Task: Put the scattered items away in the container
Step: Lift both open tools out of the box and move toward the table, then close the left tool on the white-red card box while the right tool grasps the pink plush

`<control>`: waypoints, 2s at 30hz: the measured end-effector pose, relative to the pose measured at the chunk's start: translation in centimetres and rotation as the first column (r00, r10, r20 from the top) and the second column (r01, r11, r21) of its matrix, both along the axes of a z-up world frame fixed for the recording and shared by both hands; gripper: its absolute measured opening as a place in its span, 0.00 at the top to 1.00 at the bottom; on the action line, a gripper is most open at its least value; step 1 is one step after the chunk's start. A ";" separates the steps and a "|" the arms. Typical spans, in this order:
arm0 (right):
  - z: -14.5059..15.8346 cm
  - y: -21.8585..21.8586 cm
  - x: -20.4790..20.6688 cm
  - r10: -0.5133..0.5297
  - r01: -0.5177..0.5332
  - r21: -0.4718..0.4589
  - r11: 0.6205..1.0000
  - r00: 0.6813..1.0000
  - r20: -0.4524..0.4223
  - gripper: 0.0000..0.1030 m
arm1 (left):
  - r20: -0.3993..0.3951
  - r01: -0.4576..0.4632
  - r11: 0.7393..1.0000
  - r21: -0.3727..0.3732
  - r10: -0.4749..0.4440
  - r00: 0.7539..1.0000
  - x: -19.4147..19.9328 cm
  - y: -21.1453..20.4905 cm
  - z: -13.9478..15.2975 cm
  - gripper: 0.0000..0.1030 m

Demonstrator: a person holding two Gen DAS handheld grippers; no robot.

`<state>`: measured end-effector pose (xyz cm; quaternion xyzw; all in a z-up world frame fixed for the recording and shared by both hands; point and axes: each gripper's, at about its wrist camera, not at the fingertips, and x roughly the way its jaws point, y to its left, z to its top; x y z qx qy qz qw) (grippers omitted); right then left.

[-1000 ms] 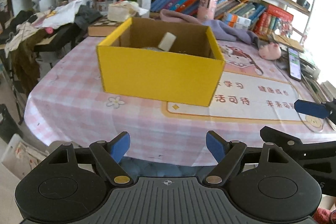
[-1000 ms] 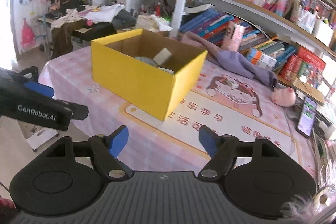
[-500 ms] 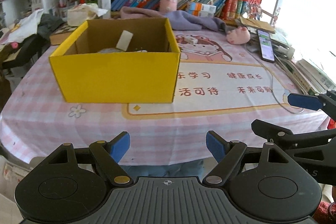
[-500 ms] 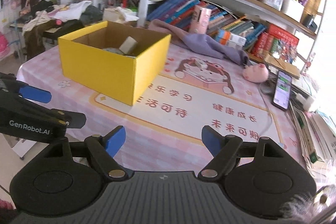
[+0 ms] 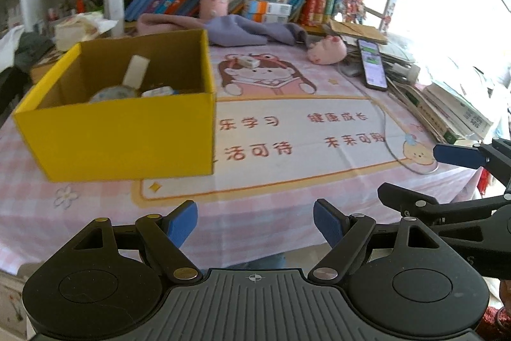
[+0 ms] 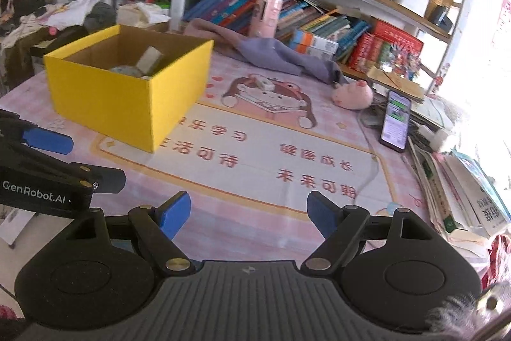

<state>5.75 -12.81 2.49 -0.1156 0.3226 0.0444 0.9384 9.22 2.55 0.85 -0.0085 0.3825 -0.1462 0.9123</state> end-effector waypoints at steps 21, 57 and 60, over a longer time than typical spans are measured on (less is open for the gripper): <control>-0.1 -8.3 10.9 -0.072 0.072 -0.005 0.997 0.997 0.001 0.24 | 0.045 0.052 0.998 -0.025 -0.051 0.998 11.2 -8.2 0.2 0.20; -2.6 -19.2 41.9 0.062 -0.063 0.005 0.998 0.996 0.070 0.18 | -0.042 -0.281 0.945 0.168 0.292 0.956 35.3 -14.9 -3.2 0.21; -3.0 -19.7 43.3 0.059 -0.059 0.004 0.998 0.996 0.063 0.15 | -0.047 -0.293 0.945 0.146 0.303 0.952 36.6 -14.7 -3.8 0.21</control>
